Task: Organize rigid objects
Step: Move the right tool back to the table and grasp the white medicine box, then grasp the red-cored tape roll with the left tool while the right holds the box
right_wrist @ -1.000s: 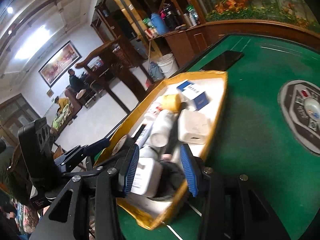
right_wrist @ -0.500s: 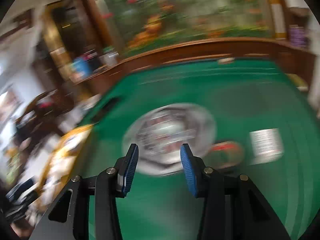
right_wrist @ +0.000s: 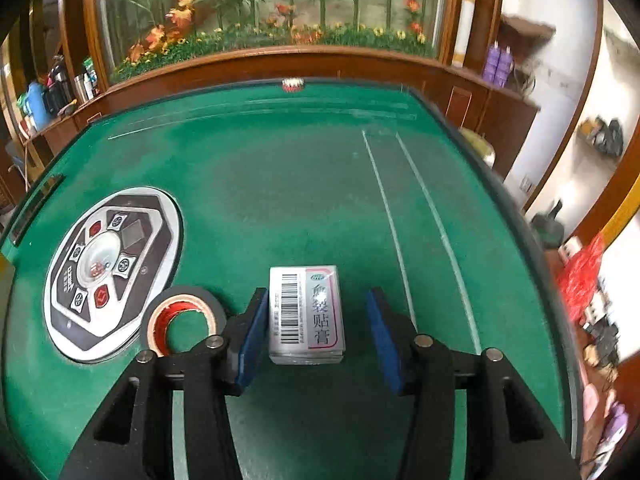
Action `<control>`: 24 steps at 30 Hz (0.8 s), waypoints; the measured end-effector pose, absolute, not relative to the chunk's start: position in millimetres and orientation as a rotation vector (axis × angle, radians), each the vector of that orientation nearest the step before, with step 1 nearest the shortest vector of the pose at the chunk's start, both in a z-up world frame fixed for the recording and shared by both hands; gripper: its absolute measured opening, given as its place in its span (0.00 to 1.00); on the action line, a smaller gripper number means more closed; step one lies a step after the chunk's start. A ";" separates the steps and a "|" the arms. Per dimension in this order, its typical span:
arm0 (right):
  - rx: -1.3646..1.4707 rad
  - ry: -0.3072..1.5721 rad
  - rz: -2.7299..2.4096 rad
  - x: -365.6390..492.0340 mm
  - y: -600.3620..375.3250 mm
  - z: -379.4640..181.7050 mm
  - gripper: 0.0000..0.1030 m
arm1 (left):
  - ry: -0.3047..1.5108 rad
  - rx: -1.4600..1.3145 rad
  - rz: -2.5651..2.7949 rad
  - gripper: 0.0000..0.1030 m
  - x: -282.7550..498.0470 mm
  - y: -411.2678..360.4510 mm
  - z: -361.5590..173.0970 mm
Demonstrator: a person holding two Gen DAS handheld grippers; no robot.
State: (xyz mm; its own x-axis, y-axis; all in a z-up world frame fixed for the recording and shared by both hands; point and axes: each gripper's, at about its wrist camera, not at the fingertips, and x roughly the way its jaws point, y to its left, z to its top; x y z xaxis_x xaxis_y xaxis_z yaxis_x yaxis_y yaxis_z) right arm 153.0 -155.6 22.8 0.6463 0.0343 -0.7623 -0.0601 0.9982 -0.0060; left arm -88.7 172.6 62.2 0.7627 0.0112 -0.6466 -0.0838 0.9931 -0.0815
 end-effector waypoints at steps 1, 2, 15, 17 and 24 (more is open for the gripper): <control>-0.016 0.876 0.060 154.8 -156.4 20.5 0.31 | 0.702 -0.106 0.053 0.78 -88.7 172.0 62.7; -0.001 0.882 0.058 158.2 -159.0 18.3 0.31 | 0.700 -0.108 0.055 0.78 -88.8 172.5 63.2; -0.191 0.875 0.531 113.1 -75.1 12.2 0.31 | 0.703 -0.101 0.008 0.81 -89.7 155.9 71.0; -0.213 0.906 0.694 92.8 -53.4 12.7 0.31 | 0.710 -0.098 -0.015 0.85 -87.9 148.6 71.6; -0.064 0.871 0.727 87.2 -60.0 28.2 0.31 | 0.769 -0.080 -0.145 0.93 -62.5 105.8 65.9</control>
State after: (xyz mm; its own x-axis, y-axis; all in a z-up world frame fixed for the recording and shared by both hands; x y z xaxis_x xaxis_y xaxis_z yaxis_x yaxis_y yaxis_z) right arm 87.2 -60.0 28.2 0.4222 0.5556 -0.7163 -0.6053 0.7610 0.2334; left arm -62.5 105.8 65.9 0.7089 -0.1598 -0.6869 0.1015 0.9870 -0.1248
